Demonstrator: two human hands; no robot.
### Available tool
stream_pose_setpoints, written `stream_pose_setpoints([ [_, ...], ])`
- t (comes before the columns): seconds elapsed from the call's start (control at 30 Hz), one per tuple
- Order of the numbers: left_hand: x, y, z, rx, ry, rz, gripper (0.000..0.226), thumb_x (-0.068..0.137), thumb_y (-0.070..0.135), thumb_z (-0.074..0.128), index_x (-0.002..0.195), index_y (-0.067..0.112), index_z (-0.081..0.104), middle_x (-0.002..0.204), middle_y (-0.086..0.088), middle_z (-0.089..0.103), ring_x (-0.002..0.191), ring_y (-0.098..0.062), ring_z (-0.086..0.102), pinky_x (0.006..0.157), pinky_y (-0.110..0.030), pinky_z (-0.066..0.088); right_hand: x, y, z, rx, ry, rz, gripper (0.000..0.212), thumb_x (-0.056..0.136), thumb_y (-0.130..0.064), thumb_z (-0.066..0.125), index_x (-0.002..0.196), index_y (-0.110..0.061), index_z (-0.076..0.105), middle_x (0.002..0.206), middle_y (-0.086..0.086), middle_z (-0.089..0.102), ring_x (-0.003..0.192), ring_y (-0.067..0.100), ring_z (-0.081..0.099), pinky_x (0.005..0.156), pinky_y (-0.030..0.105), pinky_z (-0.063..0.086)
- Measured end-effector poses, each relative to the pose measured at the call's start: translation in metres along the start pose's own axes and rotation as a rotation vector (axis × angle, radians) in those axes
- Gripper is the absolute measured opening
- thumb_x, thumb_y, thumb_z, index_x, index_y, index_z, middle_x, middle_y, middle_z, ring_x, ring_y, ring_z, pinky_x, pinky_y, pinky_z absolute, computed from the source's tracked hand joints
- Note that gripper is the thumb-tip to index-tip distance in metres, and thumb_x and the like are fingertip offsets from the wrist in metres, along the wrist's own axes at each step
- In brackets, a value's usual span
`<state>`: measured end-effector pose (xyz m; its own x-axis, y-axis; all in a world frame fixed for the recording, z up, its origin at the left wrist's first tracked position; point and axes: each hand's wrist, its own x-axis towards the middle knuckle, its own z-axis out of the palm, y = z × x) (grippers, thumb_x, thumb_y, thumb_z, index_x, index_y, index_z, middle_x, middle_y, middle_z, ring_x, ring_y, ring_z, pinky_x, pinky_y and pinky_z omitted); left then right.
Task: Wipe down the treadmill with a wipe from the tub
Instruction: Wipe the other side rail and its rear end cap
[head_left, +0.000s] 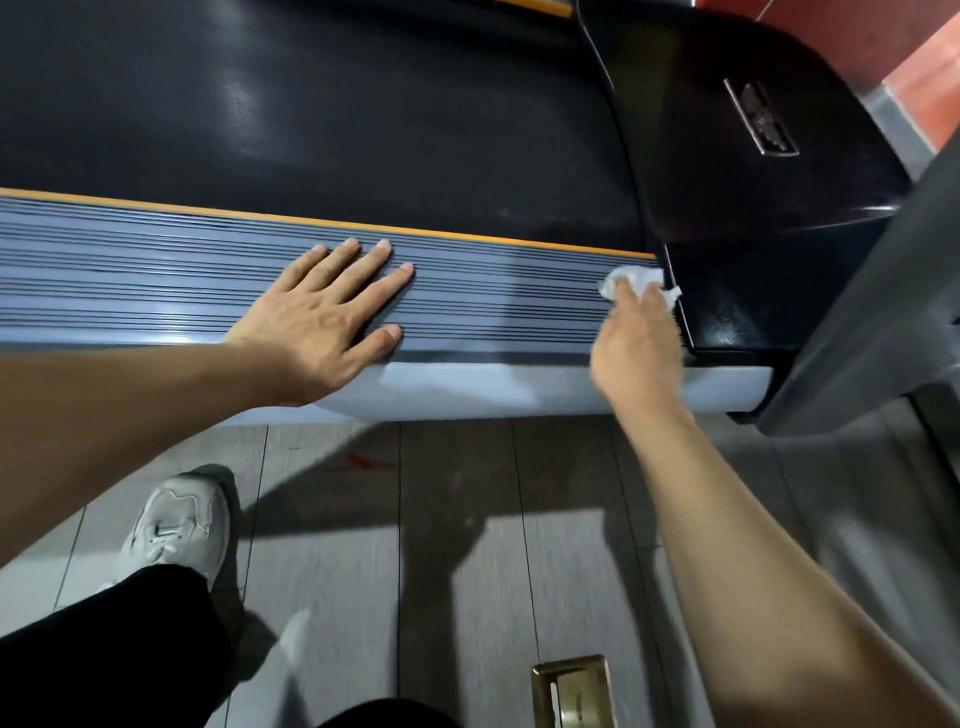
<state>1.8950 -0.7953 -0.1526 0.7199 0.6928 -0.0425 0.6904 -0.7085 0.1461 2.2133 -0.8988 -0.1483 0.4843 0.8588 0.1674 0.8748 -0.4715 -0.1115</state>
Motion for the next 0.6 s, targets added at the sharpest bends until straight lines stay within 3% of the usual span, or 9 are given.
stream_pose_setpoints([
  [0.1,0.0,-0.001,0.0,0.005,-0.006,-0.001,0.077,0.091,0.069,-0.009,0.161,0.036,-0.01,0.169,0.003,-0.013,0.157,-0.02,-0.012,0.127,-0.04,-0.007,-0.01,-0.066,0.016,0.097,-0.043,-0.305,0.051,0.097,-0.013,0.038,0.147,-0.025,0.043,0.15,0.023,0.039,0.136,0.044,0.041,0.113,0.049,0.037],
  [0.2,0.001,-0.001,0.0,0.0,-0.022,0.003,0.079,0.091,0.069,-0.008,0.162,0.034,-0.007,0.17,0.002,-0.011,0.157,-0.021,-0.011,0.127,-0.04,-0.006,-0.014,-0.095,0.008,0.164,-0.151,-0.581,0.051,0.104,-0.015,0.045,0.153,-0.026,0.041,0.16,0.021,0.032,0.148,0.036,0.03,0.121,0.043,0.028],
  [0.27,0.002,-0.003,-0.001,-0.017,-0.02,0.006,0.08,0.09,0.07,-0.006,0.162,0.033,-0.006,0.17,0.002,-0.01,0.157,-0.021,-0.01,0.127,-0.04,-0.006,0.004,-0.074,0.004,0.172,-0.156,-0.534,0.048,0.104,-0.022,0.037,0.152,-0.023,0.043,0.16,0.015,0.035,0.147,0.032,0.032,0.12,0.042,0.029],
  [0.4,0.0,-0.01,-0.007,-0.075,-0.054,0.027,0.088,0.086,0.074,-0.001,0.163,0.03,-0.003,0.17,-0.001,-0.01,0.157,-0.02,-0.01,0.126,-0.035,-0.009,0.037,-0.033,0.008,0.114,-0.095,-0.053,0.056,0.105,-0.04,0.02,0.15,-0.017,0.044,0.156,0.022,0.035,0.14,0.041,0.037,0.115,0.045,0.029],
  [0.5,-0.014,-0.021,-0.013,-0.086,-0.041,0.002,0.09,0.086,0.075,0.003,0.163,0.03,0.003,0.171,-0.003,-0.006,0.158,-0.021,-0.005,0.125,-0.031,-0.007,0.022,-0.063,0.012,0.256,0.037,-0.057,0.045,0.105,-0.036,0.029,0.13,-0.018,0.063,0.139,0.009,0.059,0.122,0.036,0.054,0.092,0.039,0.042],
  [0.6,-0.033,-0.038,-0.017,-0.065,-0.036,-0.049,0.087,0.087,0.076,0.006,0.163,0.033,0.006,0.171,-0.004,-0.002,0.158,-0.023,0.0,0.124,-0.031,-0.004,0.014,-0.111,0.012,0.439,0.03,-0.128,0.035,0.102,-0.015,0.045,0.125,-0.026,0.069,0.121,0.004,0.07,0.106,0.03,0.062,0.072,0.033,0.037],
])
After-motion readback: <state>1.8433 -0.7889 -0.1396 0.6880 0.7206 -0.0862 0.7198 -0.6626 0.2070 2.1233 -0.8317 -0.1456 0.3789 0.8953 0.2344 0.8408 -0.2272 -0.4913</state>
